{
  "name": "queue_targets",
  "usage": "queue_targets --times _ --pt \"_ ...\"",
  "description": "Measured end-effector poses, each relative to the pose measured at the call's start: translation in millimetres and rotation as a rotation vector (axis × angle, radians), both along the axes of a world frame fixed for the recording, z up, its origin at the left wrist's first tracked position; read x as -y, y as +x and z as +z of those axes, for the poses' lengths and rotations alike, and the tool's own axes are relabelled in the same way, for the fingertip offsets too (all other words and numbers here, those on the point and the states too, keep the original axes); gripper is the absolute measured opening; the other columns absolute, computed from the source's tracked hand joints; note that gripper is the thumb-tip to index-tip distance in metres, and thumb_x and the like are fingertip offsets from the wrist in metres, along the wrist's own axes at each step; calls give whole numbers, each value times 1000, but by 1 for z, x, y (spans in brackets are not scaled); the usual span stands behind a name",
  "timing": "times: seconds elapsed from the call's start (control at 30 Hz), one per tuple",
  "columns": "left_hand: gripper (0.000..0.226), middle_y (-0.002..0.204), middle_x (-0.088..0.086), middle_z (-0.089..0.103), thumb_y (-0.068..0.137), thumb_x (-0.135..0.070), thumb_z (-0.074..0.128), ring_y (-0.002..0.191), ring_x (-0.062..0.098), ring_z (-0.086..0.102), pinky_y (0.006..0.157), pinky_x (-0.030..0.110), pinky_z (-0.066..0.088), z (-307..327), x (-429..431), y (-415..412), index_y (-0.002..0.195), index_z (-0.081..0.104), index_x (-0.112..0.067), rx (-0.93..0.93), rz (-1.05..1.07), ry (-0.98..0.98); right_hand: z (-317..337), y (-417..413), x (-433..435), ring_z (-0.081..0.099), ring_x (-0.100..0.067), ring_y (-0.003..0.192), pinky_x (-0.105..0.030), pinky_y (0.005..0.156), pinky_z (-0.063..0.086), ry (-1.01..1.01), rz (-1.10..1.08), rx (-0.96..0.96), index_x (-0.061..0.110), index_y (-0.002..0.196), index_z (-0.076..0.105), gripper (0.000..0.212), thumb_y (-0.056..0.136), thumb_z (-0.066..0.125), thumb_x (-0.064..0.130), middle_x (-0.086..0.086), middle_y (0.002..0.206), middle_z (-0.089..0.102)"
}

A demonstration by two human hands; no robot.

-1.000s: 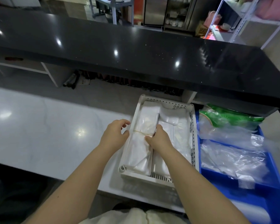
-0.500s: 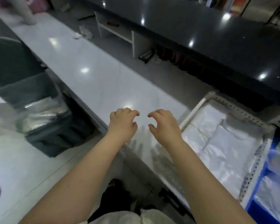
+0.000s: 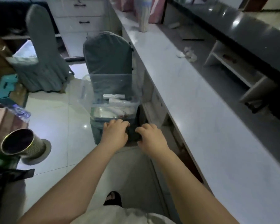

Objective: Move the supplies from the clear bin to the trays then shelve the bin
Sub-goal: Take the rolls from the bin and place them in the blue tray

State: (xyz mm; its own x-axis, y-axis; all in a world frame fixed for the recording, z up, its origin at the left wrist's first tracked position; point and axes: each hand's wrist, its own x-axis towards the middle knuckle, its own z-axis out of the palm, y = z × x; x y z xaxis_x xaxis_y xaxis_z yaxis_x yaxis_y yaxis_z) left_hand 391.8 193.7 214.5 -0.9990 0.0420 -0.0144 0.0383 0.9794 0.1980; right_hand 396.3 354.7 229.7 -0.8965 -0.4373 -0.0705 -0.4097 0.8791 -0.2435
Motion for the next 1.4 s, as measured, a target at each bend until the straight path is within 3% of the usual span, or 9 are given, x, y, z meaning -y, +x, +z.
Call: queue_targets --times 0.27,0.4,0.57,0.7,0.83,0.93,1.2,1.3,1.4 --pt "38 116 2 58 80 -24 55 108 27 47 85 40 34 -42 139 -76 118 55 -29 121 132 42 -35 -105 113 43 -28 117 -42 92 44 30 29 172 20 128 51 44 85 61 23 -4 127 52" --pt "35 111 2 60 79 -25 54 103 27 51 82 40 36 -67 154 -115 114 56 -30 188 127 88 -58 -147 125 42 -26 117 -41 93 43 27 36 262 21 127 52 44 84 61 23 -2 127 51" --pt "45 121 3 58 81 -25 53 110 27 48 89 42 36 -91 160 -195 125 50 -28 206 160 124 -84 -242 115 41 -26 120 -39 96 42 -49 -33 288 20 126 55 47 82 67 28 -2 127 53" --pt "47 125 2 54 83 -24 53 113 27 45 92 42 34 -111 167 -273 130 46 -29 248 155 21 -116 -331 119 43 -26 119 -41 97 42 -100 -16 307 19 122 58 41 81 65 22 -3 127 55" --pt "44 130 6 50 89 -21 49 118 29 42 95 44 33 -137 172 -333 133 44 -25 411 191 -18 -148 -402 127 43 -29 119 -41 97 42 -18 101 465 20 125 56 44 82 64 21 -5 131 53" --pt "43 132 6 49 91 -17 45 118 30 42 95 45 34 -168 179 -372 133 44 -24 525 204 -18 -176 -461 127 43 -31 119 -42 97 42 -40 12 532 18 125 57 45 81 66 20 -8 130 53" --pt "65 144 9 37 83 -24 58 130 33 31 102 53 30 -272 181 -443 142 31 -28 837 45 -69 -290 -547 155 42 -34 125 -34 102 35 -21 -71 839 11 135 45 63 78 70 9 -17 141 39" --pt "74 150 13 27 79 -14 62 138 34 22 107 58 24 -317 173 -463 144 29 -24 852 -97 -177 -343 -557 167 44 -36 121 -41 102 38 -24 -52 736 18 133 48 60 76 65 8 -16 134 46" --pt "72 146 16 30 77 -11 63 137 37 21 110 62 15 -355 174 -477 141 31 -20 856 -209 -298 -391 -558 174 42 -34 121 -45 99 37 108 -10 639 30 137 37 68 76 65 17 -8 138 43"
